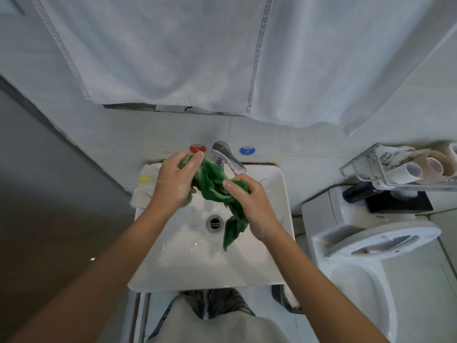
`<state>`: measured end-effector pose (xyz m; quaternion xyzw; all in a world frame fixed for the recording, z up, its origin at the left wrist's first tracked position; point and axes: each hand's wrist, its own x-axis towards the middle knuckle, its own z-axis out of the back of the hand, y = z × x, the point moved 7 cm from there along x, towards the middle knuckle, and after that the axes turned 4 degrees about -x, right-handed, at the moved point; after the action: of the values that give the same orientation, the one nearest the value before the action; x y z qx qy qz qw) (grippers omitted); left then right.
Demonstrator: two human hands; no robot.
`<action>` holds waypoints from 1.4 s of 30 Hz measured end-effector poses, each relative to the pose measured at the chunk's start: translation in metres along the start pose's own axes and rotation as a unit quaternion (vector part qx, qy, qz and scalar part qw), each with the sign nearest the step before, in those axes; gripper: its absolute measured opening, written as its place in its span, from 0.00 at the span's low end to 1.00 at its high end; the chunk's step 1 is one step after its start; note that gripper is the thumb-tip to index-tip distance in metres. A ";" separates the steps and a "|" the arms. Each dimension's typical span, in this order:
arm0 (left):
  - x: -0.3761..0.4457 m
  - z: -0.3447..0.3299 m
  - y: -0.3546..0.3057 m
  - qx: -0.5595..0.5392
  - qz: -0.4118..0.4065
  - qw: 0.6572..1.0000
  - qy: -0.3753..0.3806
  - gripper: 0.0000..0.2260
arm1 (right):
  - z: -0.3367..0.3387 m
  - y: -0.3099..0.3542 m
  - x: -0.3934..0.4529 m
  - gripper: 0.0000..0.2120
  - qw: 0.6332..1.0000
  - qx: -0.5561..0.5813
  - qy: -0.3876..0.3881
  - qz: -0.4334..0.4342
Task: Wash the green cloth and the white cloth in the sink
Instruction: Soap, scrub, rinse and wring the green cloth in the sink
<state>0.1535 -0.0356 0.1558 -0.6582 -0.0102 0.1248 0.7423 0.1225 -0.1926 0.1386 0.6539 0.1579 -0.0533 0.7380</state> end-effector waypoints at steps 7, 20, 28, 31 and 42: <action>-0.001 0.004 -0.003 0.150 0.024 0.964 0.217 0.05 | 0.022 -0.012 0.001 0.11 0.981 -0.150 0.113 -0.053; -0.011 -0.010 0.026 0.284 0.016 0.915 0.287 0.13 | 0.029 -0.001 0.019 0.15 0.906 -0.398 0.138 0.040; -0.012 -0.010 0.027 0.213 0.000 0.948 0.237 0.11 | 0.030 -0.003 0.018 0.06 0.972 -0.214 0.092 0.023; -0.017 -0.016 0.016 0.133 0.006 0.958 0.255 0.09 | 0.028 -0.005 0.017 0.04 0.988 -0.112 0.101 0.025; -0.022 -0.031 0.004 -0.019 0.020 0.999 0.035 0.14 | 0.017 0.019 0.025 0.14 0.995 -0.029 -0.074 0.061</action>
<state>0.1369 -0.0700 0.1512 -0.6766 0.0267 0.1161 0.7266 0.1545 -0.2032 0.1505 0.6346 0.0639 -0.0520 0.7684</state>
